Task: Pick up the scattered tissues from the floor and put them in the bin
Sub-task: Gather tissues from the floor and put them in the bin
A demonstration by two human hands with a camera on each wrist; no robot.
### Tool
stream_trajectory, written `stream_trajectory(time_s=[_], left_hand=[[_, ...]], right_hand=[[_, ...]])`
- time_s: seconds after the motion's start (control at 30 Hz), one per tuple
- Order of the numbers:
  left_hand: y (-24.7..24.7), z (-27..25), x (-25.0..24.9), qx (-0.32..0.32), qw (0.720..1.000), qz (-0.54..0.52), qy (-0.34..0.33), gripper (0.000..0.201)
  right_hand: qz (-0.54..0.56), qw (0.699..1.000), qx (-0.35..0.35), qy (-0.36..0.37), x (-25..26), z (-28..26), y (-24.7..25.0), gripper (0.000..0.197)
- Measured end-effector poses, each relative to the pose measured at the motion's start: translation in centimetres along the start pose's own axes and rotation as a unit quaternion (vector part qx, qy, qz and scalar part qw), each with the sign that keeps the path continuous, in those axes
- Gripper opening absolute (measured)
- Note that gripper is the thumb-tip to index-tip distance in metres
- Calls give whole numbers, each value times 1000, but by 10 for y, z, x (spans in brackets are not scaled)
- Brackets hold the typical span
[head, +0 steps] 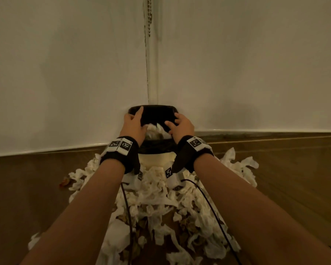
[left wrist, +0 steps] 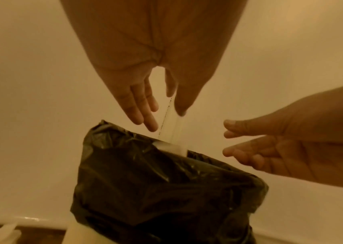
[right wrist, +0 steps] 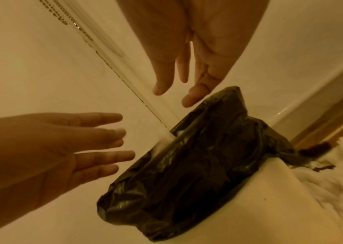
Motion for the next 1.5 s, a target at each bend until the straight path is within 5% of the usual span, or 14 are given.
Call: stream_trajectory(time_s=[0.1,0.2,0.53,0.7,0.8,1.0,1.23,1.5], left_hand=[[12,-11,-4,-81,996,-33,-7,28],[12,-29,-12,-123,990,-53,-32,29],[-117,-97,-35,128,988,-61,-54,18],[-192,-131,-55,227,968,7,-107,9],[-230,-147,-59,265,952,99,-117,22],[-261,-157,-49,276,937,194,-93,24],[-243,-141,-43,263,956,114,-63,20],[-225,-135,-36,229,973,-12,-4,38]], right_hand=[[-5,997,-64,40,-1,-4,21,27],[21,994,-108,26,-14,-7,47,28],[13,985,-116,-129,-125,-55,107,25],[-28,970,-79,-228,-182,-86,117,29],[-72,963,-48,-255,-201,-101,119,24],[-180,945,2,-272,-227,-121,115,23],[-289,904,118,-292,-254,-145,92,60],[-306,922,77,-226,-248,-134,111,26]])
Point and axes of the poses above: each hand's wrist, its own z-axis towards the middle knuckle, its own y-axis out of the back of the hand, x = y × z, the point moved 9 cm from there along z, towards the middle knuckle, and after that the axes turned 13 degrees about z, right-handed, at the moved point
